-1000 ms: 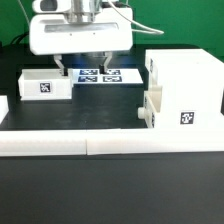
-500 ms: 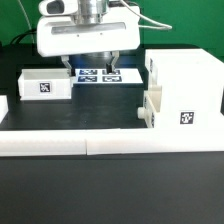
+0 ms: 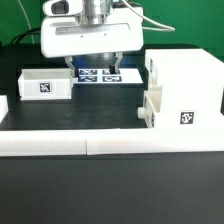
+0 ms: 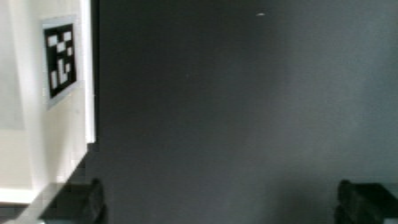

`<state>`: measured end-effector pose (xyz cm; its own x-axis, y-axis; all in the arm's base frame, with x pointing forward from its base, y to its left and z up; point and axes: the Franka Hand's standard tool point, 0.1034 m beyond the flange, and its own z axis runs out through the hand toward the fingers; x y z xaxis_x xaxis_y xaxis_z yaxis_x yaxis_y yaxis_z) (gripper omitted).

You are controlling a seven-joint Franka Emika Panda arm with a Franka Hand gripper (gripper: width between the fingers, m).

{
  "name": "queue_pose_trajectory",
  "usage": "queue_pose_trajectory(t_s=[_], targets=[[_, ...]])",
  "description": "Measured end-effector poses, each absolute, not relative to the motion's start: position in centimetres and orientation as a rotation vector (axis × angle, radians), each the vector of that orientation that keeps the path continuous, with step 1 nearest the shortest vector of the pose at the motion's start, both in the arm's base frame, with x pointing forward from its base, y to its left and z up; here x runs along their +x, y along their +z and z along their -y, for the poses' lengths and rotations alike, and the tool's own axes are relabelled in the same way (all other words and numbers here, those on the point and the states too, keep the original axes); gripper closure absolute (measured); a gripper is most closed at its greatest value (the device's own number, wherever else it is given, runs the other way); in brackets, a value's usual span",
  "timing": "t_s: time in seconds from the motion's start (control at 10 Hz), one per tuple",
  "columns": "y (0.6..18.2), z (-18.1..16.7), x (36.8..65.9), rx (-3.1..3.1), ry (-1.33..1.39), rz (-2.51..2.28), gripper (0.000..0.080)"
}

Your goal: Assemble drawer

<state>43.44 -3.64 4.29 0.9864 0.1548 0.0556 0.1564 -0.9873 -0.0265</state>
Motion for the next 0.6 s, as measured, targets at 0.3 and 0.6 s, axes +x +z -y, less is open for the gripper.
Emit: queue_pose_trajectory(t_s=[0.3, 0.6], targets=[[4.3, 3.6, 43.4, -3.100, -0.083, 0.243, 0.0150], [4.4, 4.4, 41.9, -3.100, -0.025, 0.220, 0.0150]])
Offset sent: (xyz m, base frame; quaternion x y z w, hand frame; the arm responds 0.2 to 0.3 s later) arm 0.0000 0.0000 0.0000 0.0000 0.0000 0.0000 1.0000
